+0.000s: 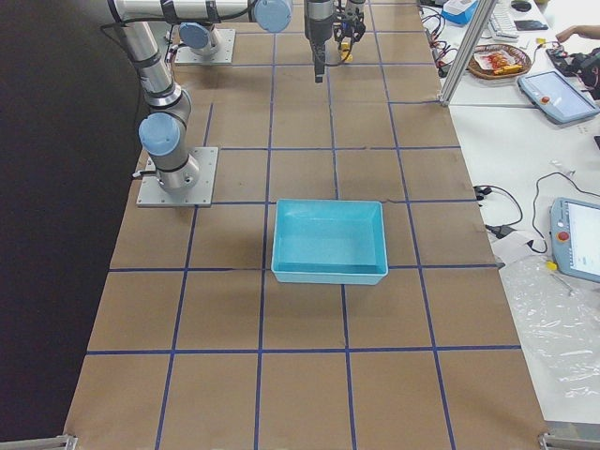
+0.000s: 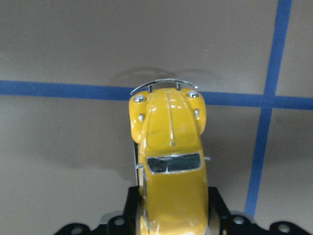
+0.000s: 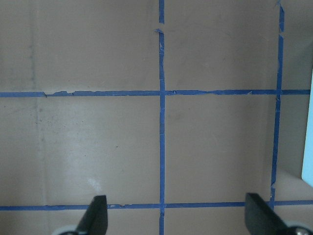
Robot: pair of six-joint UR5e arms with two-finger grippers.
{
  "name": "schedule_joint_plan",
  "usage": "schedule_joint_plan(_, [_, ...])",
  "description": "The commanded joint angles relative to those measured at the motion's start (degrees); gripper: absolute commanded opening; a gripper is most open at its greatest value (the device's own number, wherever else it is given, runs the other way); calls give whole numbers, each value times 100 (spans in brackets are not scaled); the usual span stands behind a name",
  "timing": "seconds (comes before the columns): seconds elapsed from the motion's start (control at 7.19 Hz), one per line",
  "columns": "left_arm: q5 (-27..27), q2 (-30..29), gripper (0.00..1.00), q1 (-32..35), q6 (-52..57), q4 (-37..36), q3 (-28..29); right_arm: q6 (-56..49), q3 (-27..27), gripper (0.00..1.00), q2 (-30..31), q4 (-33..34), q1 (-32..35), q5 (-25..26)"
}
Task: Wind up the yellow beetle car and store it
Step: 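Drag the held car backward along the table toward the robot with the left gripper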
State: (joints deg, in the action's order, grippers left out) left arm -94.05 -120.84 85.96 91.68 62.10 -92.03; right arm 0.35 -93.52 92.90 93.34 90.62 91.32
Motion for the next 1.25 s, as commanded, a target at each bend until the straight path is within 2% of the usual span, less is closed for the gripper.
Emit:
schedule_joint_plan(0.0, [53, 165, 0, 18, 377, 4, -217, 0, 0, 99, 0, 0, 0, 0])
schedule_joint_plan(0.42, [54, 437, 0, -44, 465, -23, -762, 0, 0, 99, 0, 0, 0, 0])
schedule_joint_plan(1.11, [62, 298, 0, -79, 465, -304, -808, 0, 9, 99, 9, 9, 9, 0])
